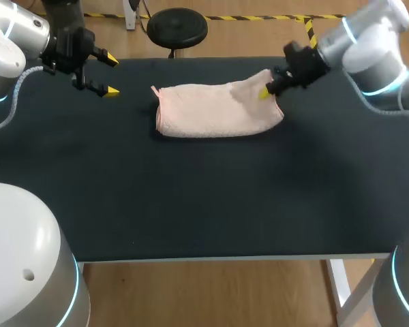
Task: Fold the towel
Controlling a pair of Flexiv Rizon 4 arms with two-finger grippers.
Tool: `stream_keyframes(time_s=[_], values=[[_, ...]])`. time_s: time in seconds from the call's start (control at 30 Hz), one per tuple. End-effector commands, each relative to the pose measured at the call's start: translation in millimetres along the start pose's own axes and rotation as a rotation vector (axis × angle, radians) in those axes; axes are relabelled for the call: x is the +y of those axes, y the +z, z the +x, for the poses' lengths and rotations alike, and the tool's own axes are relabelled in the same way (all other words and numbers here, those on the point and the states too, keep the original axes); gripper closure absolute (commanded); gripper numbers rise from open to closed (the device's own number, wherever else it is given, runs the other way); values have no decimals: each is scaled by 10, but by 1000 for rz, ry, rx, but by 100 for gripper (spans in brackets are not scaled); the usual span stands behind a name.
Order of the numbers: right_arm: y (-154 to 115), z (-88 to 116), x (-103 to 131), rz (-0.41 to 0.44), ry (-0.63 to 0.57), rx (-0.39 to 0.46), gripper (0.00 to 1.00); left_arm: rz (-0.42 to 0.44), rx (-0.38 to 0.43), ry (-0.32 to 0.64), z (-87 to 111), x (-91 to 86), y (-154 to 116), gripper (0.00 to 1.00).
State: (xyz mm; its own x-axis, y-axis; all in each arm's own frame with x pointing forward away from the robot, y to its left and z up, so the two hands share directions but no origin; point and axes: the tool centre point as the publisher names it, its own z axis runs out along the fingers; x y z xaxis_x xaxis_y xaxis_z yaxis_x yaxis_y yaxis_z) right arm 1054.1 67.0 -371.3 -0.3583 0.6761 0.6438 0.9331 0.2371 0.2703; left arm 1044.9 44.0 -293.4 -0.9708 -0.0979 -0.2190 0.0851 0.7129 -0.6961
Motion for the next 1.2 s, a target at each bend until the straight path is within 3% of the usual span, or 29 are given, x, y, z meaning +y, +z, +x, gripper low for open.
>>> stream_keyframes(time_s=[0.03, 0.7, 0.8, 1.0, 1.2], values=[[-85, 305, 8, -11, -22, -197, 100, 3, -3, 3, 10, 9, 3, 0], [137, 834, 187, 6, -150, -529, 100, 3, -3, 3, 10, 9, 3, 0], [205, 907, 227, 3, -155, -520, 100, 3, -3, 3, 10, 9, 3, 0], [368, 1105, 327, -12, -140, -415, 100, 3, -3, 3, 10, 9, 3, 0], [549, 1315, 366, -26, -163, -416, 100, 3, -3, 3, 10, 9, 3, 0]])
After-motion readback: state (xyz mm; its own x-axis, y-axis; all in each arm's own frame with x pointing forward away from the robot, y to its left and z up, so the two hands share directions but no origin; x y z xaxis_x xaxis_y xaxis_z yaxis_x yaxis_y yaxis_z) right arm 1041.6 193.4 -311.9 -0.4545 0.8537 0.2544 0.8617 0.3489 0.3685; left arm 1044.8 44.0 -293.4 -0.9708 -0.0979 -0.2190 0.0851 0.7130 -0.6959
